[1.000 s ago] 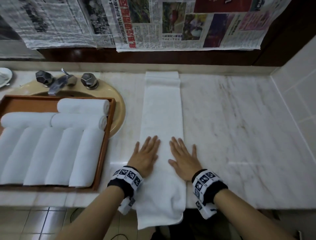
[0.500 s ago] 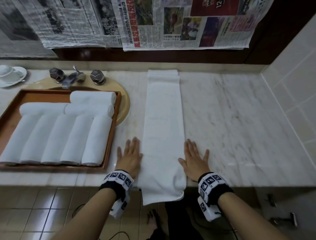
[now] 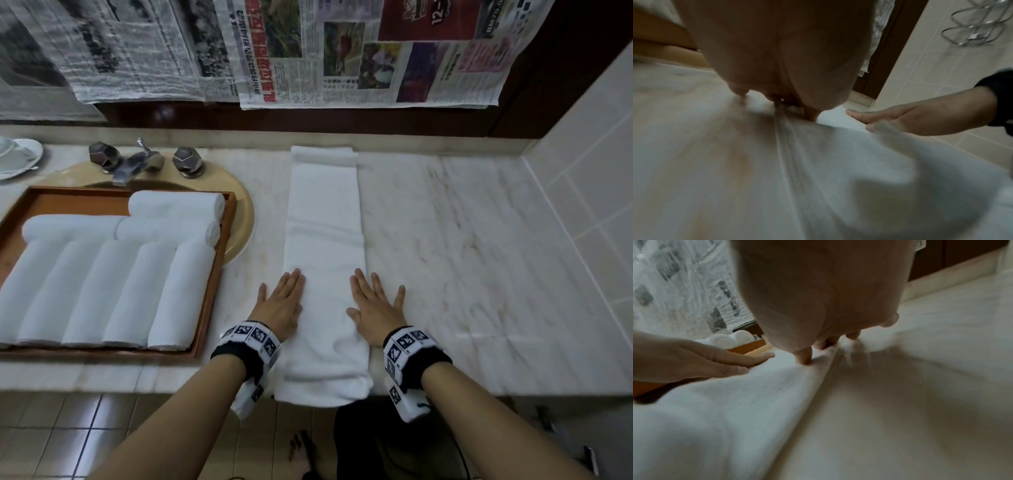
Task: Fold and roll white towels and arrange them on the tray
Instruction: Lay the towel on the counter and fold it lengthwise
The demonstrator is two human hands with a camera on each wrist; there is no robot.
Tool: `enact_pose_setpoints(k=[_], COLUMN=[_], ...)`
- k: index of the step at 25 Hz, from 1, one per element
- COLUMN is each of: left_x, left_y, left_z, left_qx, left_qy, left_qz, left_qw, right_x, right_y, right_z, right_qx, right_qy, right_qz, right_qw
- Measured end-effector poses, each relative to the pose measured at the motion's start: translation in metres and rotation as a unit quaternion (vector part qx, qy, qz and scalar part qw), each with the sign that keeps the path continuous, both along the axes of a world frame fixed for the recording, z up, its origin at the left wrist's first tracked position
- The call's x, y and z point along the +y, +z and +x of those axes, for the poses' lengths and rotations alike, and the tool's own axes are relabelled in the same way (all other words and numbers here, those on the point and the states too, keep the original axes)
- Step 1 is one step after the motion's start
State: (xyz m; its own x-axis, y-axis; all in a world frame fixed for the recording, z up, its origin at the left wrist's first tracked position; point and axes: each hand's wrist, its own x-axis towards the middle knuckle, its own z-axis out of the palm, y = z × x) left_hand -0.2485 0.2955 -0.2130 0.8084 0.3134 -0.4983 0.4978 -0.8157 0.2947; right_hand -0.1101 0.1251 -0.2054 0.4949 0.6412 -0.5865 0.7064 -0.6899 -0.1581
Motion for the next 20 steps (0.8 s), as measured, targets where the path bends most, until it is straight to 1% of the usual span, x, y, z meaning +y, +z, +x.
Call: enact_pose_setpoints(k=[3,5,6,7,8,9,10,11,12,13,14,15,16,17,18,20], left_x=[0.021,0.018,0.011,0.003,-0.003,-0.006,-0.005,0.004,0.013,0.016,0.014,0.006,-0.003,-0.014,-0.024,-0.036], left_y=[0.009,0.017,0.017,0.014,0.010,0.005,0.001,-0.003,-0.005,-0.002,0.001,0.001,0.001,0.002,0.002,-0.004], left_z=[0.034,0.044,0.041,0.030,0.015,-0.003,-0.023,-0.033,-0.039,-0.045,-0.046,-0.045,-0.044,-0.041,-0.039,-0.035], left_qx=[0.030,0.015,-0.010,-0.030,-0.038,-0.031,-0.016,-0.005,0.002,-0.001,-0.031,-0.087,-0.143,-0.179,-0.191,-0.178], left_qy=[-0.001,0.014,0.009,-0.013,-0.040,-0.048,-0.030,0.010,0.048,0.070,0.075,0.065,0.043,0.018,0.001,-0.001], left_qz=[0.028,0.040,0.038,0.032,0.028,0.021,0.022,0.029,0.043,0.051,0.041,0.016,-0.024,-0.070,-0.104,-0.121], left_qw=[0.999,0.999,0.999,0.999,0.998,0.998,0.999,1.000,0.998,0.996,0.996,0.994,0.988,0.981,0.976,0.976], right_x=[0.024,0.030,0.027,0.019,0.008,-0.005,-0.020,-0.027,-0.032,-0.035,-0.035,-0.034,-0.034,-0.034,-0.037,-0.046], right_y=[0.010,0.017,0.014,0.009,0.003,-0.001,-0.005,-0.009,-0.009,-0.003,0.002,0.007,0.011,0.016,0.019,0.020], right_z=[0.027,0.024,0.018,0.009,0.002,-0.002,-0.003,0.004,0.008,0.006,0.000,-0.011,-0.024,-0.036,-0.047,-0.061], right_qx=[0.009,0.004,0.001,-0.003,-0.005,-0.004,-0.007,-0.012,-0.016,-0.020,-0.022,-0.023,-0.018,-0.004,0.016,0.054], right_qy=[-0.009,-0.005,0.014,0.040,0.057,0.055,0.030,-0.004,-0.038,-0.063,-0.081,-0.092,-0.098,-0.107,-0.119,-0.158], right_qz=[-0.010,0.012,0.031,0.040,0.034,0.023,0.015,0.016,0.020,0.037,0.086,0.159,0.230,0.267,0.265,0.239], right_qw=[1.000,1.000,0.999,0.998,0.998,0.998,0.999,1.000,0.999,0.997,0.993,0.983,0.968,0.958,0.957,0.957])
